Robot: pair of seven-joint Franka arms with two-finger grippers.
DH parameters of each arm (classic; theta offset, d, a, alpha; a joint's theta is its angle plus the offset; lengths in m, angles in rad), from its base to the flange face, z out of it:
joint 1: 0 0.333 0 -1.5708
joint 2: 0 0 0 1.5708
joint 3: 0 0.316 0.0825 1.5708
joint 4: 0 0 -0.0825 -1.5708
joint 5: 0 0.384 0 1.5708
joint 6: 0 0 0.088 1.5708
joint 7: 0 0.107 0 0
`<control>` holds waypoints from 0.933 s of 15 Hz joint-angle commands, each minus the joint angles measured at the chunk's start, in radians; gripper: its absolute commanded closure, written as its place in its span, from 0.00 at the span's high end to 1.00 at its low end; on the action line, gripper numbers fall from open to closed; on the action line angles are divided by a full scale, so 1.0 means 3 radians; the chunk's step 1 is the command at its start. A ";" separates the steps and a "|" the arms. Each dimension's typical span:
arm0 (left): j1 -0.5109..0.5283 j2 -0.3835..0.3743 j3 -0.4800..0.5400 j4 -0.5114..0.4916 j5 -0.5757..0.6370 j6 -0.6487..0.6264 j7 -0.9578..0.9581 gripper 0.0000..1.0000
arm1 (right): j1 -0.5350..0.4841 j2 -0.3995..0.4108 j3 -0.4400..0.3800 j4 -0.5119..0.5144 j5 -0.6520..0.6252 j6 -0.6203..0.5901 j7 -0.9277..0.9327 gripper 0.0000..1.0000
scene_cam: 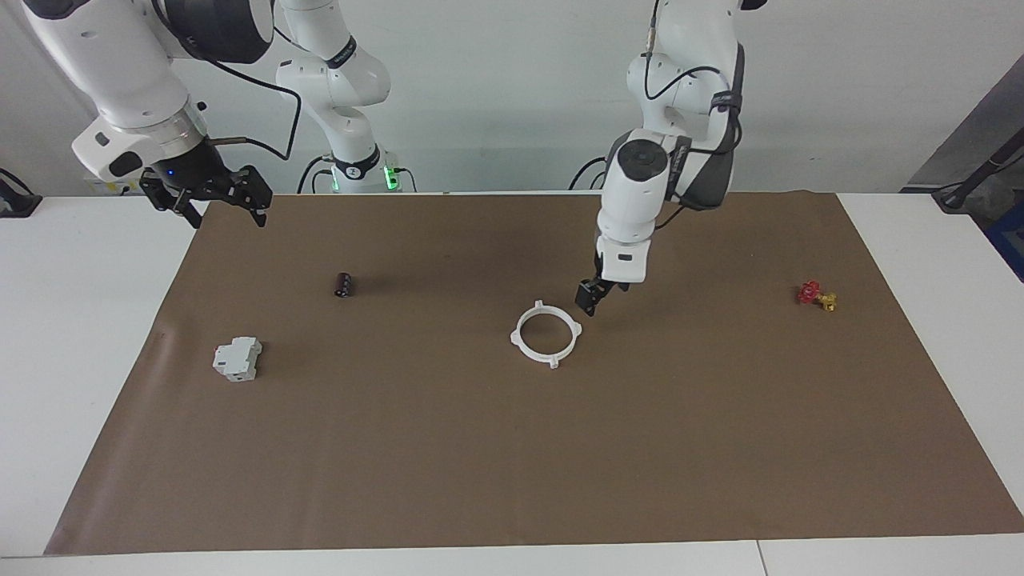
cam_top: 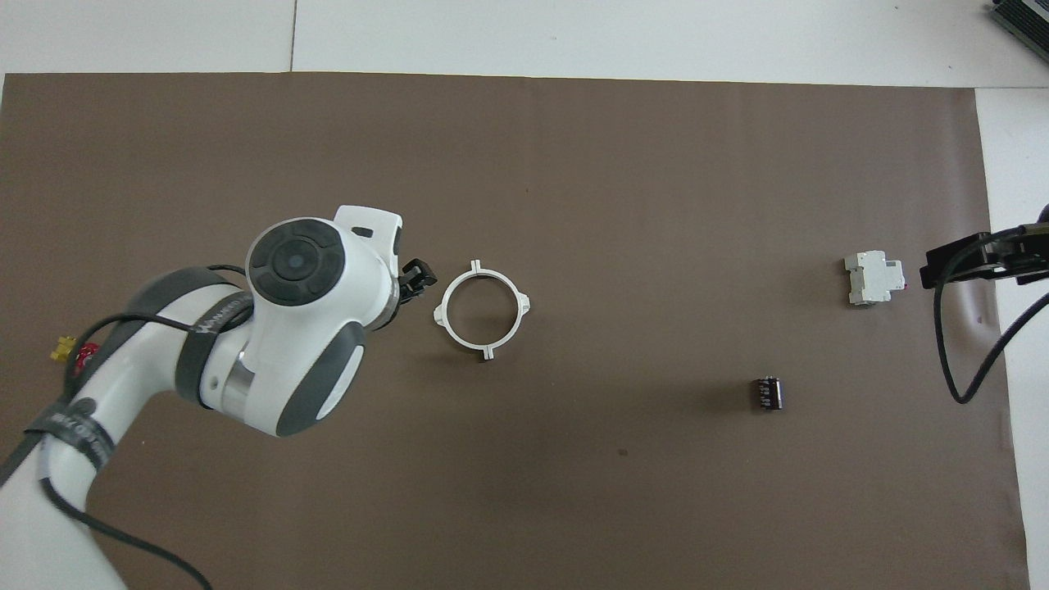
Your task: Assemble drain pipe with both arms
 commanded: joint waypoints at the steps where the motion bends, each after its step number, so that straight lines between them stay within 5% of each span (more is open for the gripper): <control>1: 0.0365 -0.0174 -0.0019 0.0316 0.0038 -0.0619 0.0924 1.00 | -0.0014 -0.0053 0.0009 -0.0031 0.0055 -0.0043 0.0041 1.00; 4: 0.0769 -0.0241 -0.0013 0.0634 0.0033 -0.1034 0.1655 1.00 | -0.0014 -0.0053 0.0009 -0.0031 0.0060 -0.0043 0.0041 1.00; 10: 0.1480 -0.0461 -0.0013 0.0624 0.0033 -0.1270 0.3349 1.00 | -0.0014 -0.0053 0.0009 -0.0031 0.0060 -0.0043 0.0041 1.00; 14: 0.1527 -0.0507 -0.0024 0.0630 0.0043 -0.1235 0.3949 1.00 | -0.0014 -0.0053 0.0009 -0.0031 0.0060 -0.0043 0.0041 1.00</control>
